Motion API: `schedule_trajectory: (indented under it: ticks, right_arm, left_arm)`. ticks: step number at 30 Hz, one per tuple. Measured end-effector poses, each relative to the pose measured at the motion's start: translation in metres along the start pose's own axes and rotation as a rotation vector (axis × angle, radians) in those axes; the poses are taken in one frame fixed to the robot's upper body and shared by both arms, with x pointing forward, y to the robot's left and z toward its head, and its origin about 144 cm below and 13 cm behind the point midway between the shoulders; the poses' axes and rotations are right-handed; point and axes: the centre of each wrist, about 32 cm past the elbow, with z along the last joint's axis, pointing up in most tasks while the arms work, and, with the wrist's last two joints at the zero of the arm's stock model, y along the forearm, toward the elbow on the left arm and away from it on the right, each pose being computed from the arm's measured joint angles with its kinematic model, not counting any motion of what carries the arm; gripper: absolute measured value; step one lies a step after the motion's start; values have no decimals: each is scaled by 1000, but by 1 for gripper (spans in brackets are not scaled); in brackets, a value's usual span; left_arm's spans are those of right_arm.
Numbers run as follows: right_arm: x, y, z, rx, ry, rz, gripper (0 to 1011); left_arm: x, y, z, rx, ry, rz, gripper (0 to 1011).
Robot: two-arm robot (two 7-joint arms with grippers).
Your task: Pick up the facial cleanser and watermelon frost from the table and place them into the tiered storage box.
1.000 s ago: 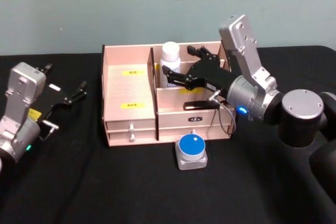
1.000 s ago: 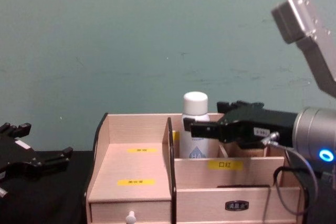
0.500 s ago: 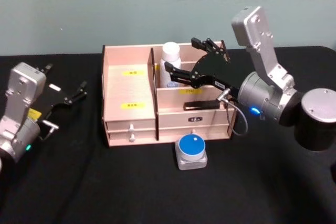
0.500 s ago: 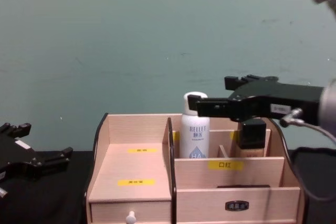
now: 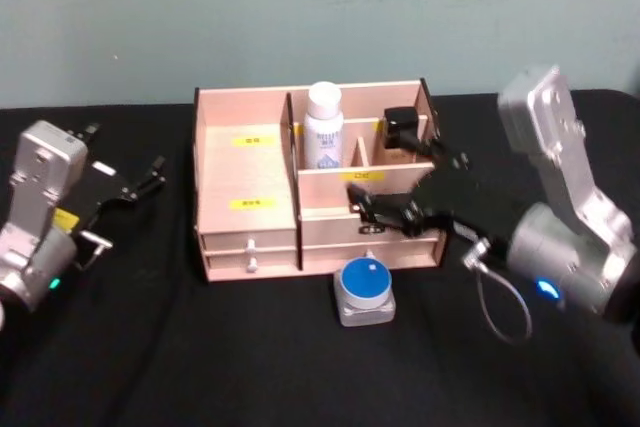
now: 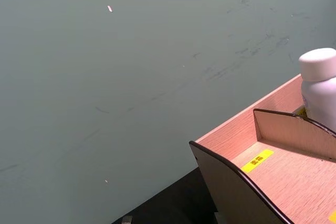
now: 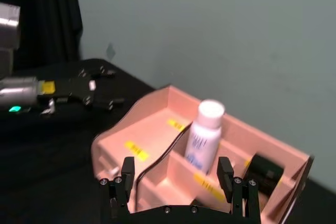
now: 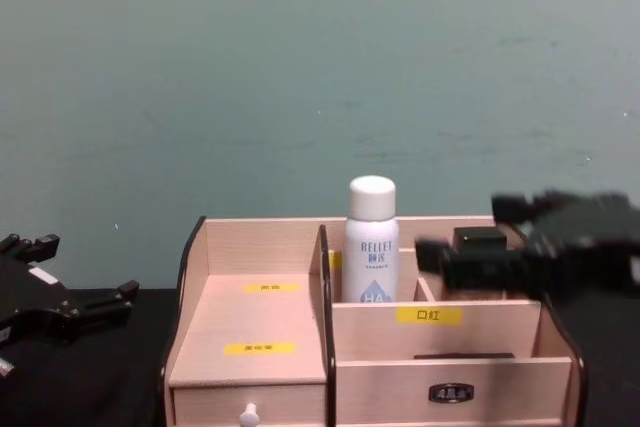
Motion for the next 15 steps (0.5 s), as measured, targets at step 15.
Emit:
schedule_trajectory:
  ticks: [15]
  right_arm:
    - [-30, -26, -35, -156, 104, 4, 1003]
  left_arm:
    - [0, 0, 0, 0, 0, 0, 1010]
